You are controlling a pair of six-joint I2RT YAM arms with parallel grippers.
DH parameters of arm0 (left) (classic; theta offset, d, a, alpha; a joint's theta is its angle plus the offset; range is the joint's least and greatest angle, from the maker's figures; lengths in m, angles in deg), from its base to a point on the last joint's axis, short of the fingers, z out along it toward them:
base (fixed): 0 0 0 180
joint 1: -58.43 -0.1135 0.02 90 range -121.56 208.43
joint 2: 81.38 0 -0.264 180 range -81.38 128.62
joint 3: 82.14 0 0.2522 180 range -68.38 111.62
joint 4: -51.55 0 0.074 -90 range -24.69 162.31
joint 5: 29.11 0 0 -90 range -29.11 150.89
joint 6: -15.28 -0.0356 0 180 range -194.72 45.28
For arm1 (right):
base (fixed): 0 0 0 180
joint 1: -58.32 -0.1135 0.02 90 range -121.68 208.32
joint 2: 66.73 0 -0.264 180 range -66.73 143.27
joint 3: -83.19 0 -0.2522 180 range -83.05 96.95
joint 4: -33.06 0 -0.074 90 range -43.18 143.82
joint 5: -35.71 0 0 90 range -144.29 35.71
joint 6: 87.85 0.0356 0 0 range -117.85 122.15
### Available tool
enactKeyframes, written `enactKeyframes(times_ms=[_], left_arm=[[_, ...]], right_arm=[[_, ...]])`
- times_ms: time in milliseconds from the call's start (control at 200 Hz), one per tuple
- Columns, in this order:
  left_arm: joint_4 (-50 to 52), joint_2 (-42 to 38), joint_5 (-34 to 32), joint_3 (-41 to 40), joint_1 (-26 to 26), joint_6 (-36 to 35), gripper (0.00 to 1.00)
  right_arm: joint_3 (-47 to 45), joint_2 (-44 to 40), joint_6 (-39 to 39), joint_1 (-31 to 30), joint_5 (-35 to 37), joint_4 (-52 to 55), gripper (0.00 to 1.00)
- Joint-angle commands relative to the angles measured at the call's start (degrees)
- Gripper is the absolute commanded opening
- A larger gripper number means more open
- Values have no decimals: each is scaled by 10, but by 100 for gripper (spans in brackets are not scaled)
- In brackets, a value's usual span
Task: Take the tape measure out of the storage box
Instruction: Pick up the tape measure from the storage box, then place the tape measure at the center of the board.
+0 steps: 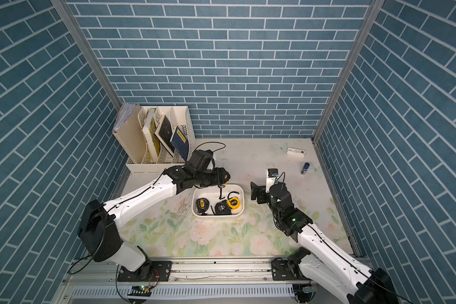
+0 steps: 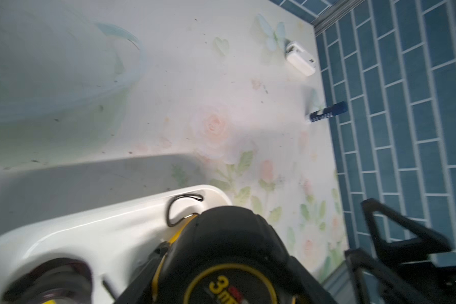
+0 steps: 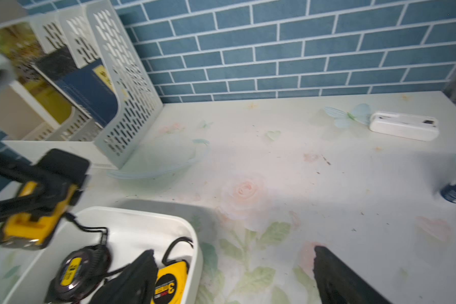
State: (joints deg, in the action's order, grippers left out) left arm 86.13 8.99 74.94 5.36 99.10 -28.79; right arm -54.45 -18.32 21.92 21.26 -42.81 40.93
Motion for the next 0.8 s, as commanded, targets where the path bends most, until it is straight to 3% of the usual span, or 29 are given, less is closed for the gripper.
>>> enactKeyframes(times_ms=[0, 285, 795], left_arm=[[-107, -5, 82, -8, -3, 98, 0], [-184, 8, 79, -32, -3, 194, 0], [-234, -20, 84, -73, -8, 242, 0]], right_arm=[[-25, -11, 22, -16, -55, -108, 93], [-15, 34, 8, -78, -76, -212, 91], [15, 140, 4, -120, -43, -307, 92]])
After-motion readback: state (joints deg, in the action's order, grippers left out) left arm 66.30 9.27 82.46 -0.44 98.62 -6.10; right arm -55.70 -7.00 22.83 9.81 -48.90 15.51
